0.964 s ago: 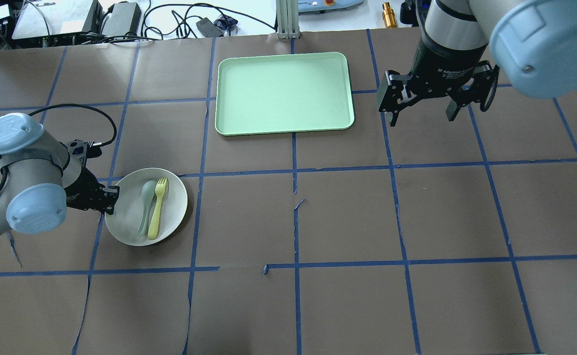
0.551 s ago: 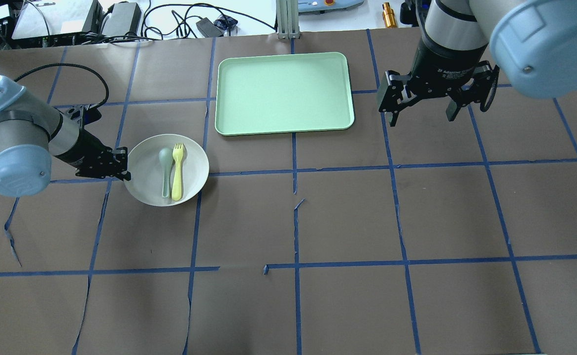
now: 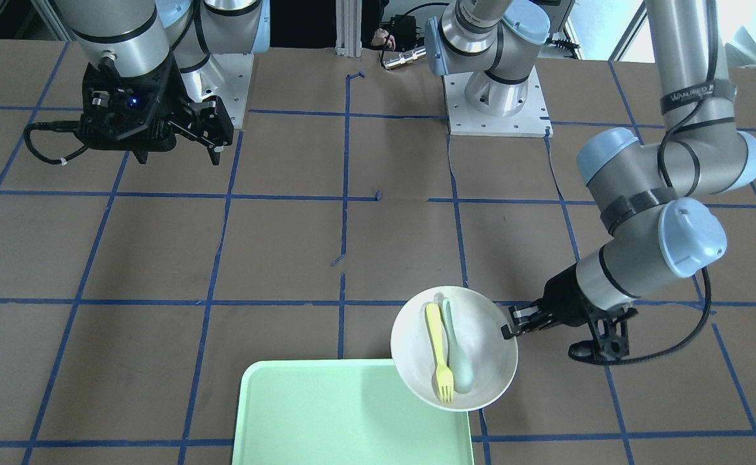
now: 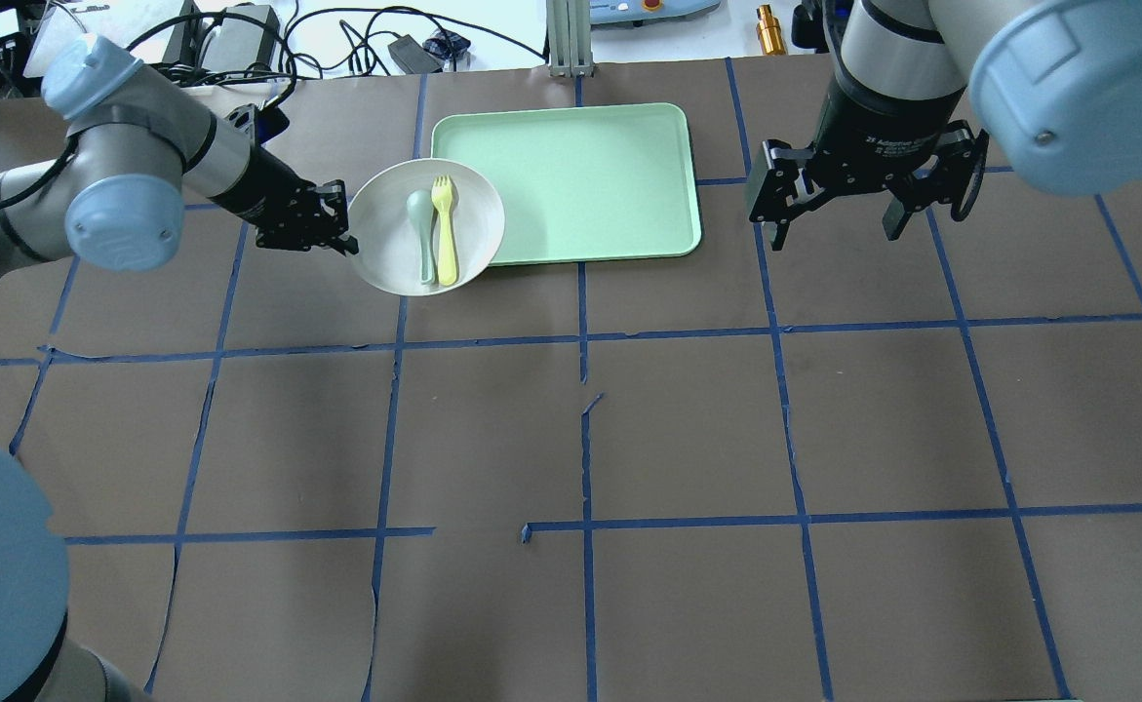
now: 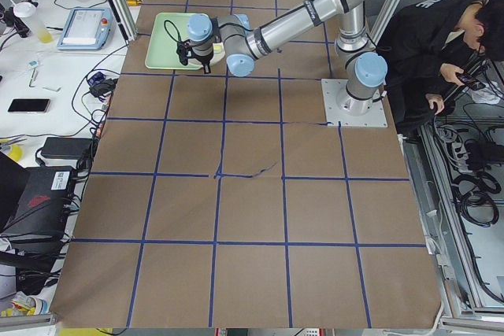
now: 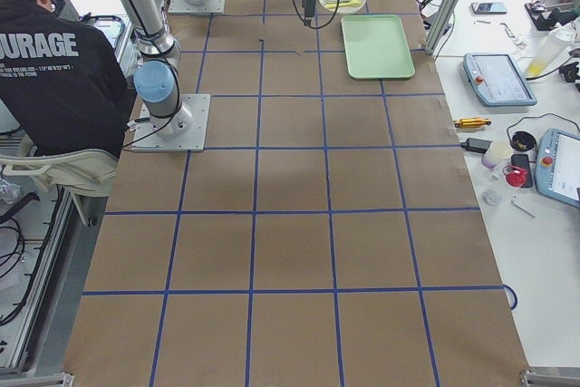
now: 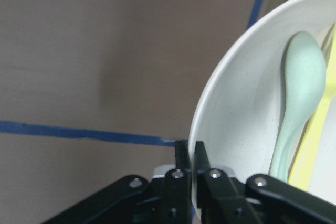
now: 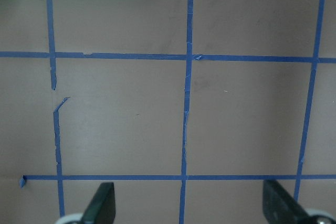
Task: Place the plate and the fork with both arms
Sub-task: 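Carry the plate with the left gripper onto the green tray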
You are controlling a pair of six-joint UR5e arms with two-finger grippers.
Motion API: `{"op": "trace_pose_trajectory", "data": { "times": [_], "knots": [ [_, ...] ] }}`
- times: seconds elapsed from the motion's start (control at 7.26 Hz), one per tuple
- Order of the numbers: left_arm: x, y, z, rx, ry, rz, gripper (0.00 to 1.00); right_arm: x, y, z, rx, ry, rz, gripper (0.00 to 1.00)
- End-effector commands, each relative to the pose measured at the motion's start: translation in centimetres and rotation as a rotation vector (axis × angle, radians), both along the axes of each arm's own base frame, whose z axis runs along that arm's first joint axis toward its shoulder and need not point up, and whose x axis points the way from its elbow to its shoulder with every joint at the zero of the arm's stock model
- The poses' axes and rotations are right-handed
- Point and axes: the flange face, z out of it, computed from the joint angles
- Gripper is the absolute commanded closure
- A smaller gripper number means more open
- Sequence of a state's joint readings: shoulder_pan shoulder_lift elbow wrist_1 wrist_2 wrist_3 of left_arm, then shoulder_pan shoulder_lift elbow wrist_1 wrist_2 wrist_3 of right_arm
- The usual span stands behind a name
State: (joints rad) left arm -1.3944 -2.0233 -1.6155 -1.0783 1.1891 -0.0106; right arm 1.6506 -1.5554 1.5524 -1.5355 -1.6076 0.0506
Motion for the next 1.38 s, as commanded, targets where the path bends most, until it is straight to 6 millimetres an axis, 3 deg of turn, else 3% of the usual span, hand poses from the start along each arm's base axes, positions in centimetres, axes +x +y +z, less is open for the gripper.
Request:
{"op": "trace_pose_trajectory", "data": {
  "times": [0.0, 0.14, 0.41, 0.83, 0.96, 1.1, 1.24],
  "knots": [
    [-7.1, -6.9, -1.8, -0.034, 0.003, -0.105, 1.0, 0.0, 0.0, 0.0, 0.0, 0.0, 0.0, 0.0],
    [-10.0, -8.8, -3.1, -0.043, 0.002, -0.146, 1.0, 0.0, 0.0, 0.0, 0.0, 0.0, 0.0, 0.0],
    [-12.8, -11.8, -6.4, 0.001, -0.032, -0.182, 1.0, 0.0, 0.0, 0.0, -0.002, 0.0, 0.0, 0.0],
    [-13.8, -13.4, -8.5, 0.013, -0.039, -0.164, 1.0, 0.2, 0.1, 0.0, -0.002, 0.001, 0.005, 0.0],
    [-13.9, -13.4, -8.5, 0.01, -0.05, -0.169, 0.88, 0.2, 0.1, 0.0, -0.002, 0.0, 0.005, 0.0],
    [-13.9, -13.0, -8.0, -0.041, -0.053, -0.184, 0.04, 0.2, 0.0, 0.0, -0.003, 0.001, 0.005, 0.0],
    [-13.5, -11.3, -7.7, -0.03, -0.054, -0.211, 0.0, 0.2, 0.1, 0.0, -0.002, 0.001, 0.005, 0.0]
  ]
}}
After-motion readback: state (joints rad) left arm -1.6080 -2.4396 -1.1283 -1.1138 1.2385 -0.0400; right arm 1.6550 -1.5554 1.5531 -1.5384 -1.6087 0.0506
